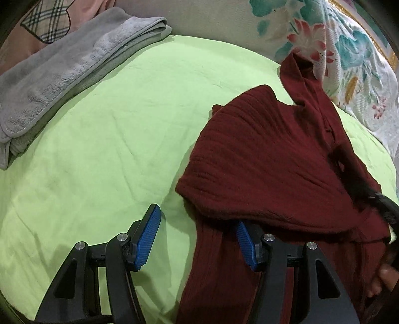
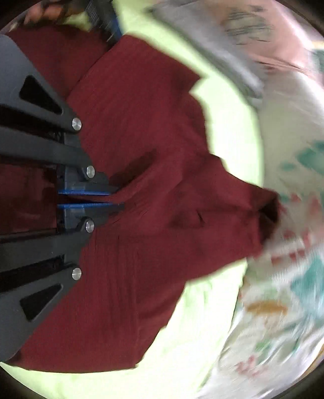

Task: Fold large clothes

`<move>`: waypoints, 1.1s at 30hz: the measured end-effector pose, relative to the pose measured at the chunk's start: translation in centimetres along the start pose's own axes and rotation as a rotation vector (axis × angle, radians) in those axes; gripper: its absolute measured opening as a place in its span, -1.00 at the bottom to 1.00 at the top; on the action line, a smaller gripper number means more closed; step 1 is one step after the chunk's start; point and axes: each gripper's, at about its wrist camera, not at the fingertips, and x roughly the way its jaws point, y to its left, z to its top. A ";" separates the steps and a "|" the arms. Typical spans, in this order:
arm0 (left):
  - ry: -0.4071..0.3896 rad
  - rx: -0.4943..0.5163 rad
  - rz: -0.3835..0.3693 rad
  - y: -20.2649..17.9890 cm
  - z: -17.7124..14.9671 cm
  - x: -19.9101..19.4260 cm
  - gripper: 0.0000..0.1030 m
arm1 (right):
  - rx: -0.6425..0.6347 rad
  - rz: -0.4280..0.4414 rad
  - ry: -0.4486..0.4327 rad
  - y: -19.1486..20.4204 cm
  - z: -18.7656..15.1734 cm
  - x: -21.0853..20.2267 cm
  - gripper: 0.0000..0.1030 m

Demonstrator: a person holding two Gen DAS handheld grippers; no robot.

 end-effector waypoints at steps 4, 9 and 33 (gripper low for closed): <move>-0.004 -0.007 0.009 -0.4 0.2 0.3 0.15 | 0.210 0.000 -0.094 -6.0 -1.3 -4.6 -0.92; -0.007 0.009 0.038 -1.1 0.2 0.7 0.15 | 0.421 0.089 0.015 -10.7 -4.8 -4.0 -0.88; -0.008 -0.233 -0.145 4.0 0.5 0.6 0.14 | 0.567 0.019 0.026 -15.4 -5.5 -5.4 -0.69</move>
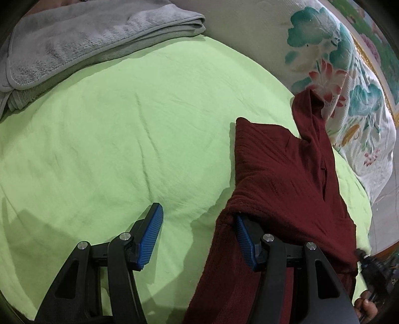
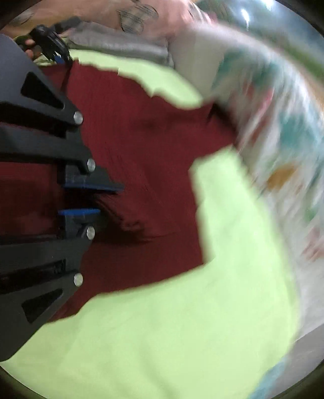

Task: Fold large clothes

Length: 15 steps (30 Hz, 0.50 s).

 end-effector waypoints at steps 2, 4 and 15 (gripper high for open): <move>0.004 0.009 0.002 -0.2 0.1 0.0 0.14 | 0.059 -0.007 -0.024 -1.9 -0.7 -0.8 -0.69; 0.019 0.018 0.006 -0.3 0.1 -0.3 0.13 | 0.063 -0.040 -0.095 -2.5 -1.2 -2.7 -0.62; -0.007 0.235 -0.159 -7.1 -0.6 -4.1 0.06 | -0.109 0.094 0.052 1.6 -0.3 1.0 -0.60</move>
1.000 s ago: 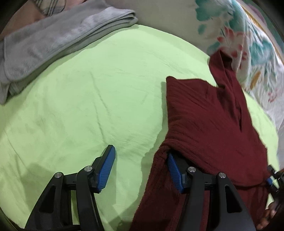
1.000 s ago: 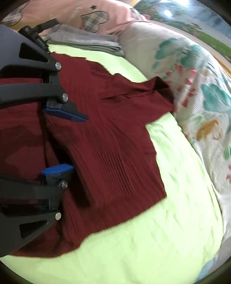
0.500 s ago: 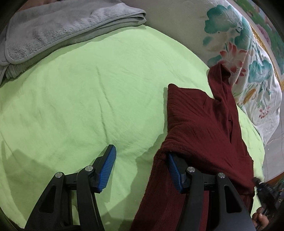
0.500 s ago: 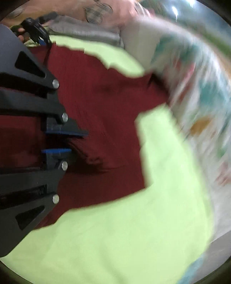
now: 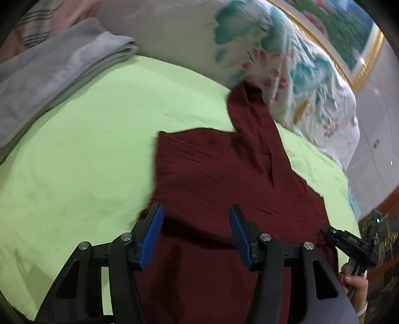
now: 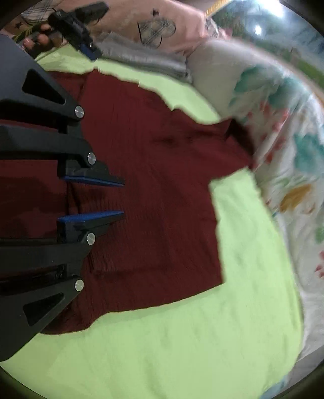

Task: Fold large clothes

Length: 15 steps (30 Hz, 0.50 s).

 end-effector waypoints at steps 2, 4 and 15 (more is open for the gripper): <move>0.072 0.026 0.032 -0.3 0.0 2.5 0.07 | 0.039 -0.020 0.008 -1.1 0.1 0.4 -0.60; 0.133 0.046 0.081 -0.4 -0.1 4.3 0.04 | 0.056 -0.022 -0.006 -1.7 0.3 -0.3 -0.60; 0.055 0.066 0.101 -3.7 7.6 5.6 0.22 | -0.090 0.070 -0.081 2.7 8.0 0.3 -0.24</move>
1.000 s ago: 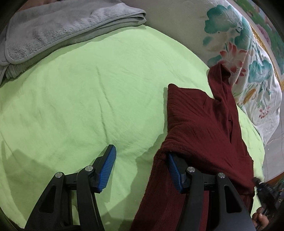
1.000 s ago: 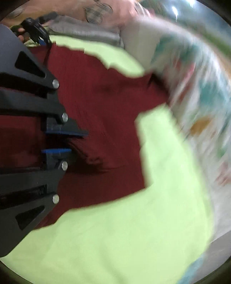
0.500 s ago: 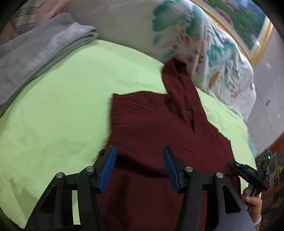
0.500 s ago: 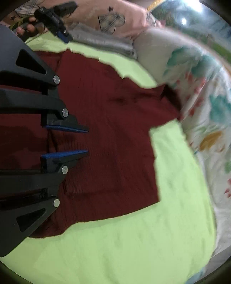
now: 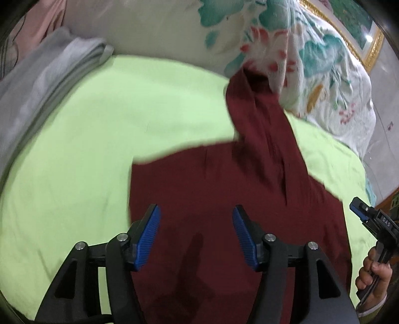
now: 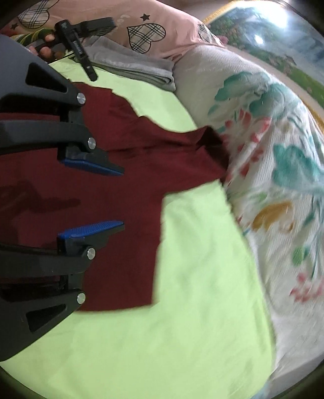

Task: Fold large clothes

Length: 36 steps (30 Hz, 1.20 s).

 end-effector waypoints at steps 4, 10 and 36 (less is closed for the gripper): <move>0.010 0.002 0.014 -1.2 4.5 2.8 0.29 | -0.085 0.023 0.001 2.5 3.4 3.4 -0.03; 0.044 -0.029 -0.010 -1.8 10.8 8.5 0.38 | -0.184 0.031 0.035 5.5 8.4 10.5 0.28; -0.063 0.189 -0.164 -6.9 17.4 12.2 -0.98 | -0.186 0.017 -0.013 2.9 14.9 13.1 -0.93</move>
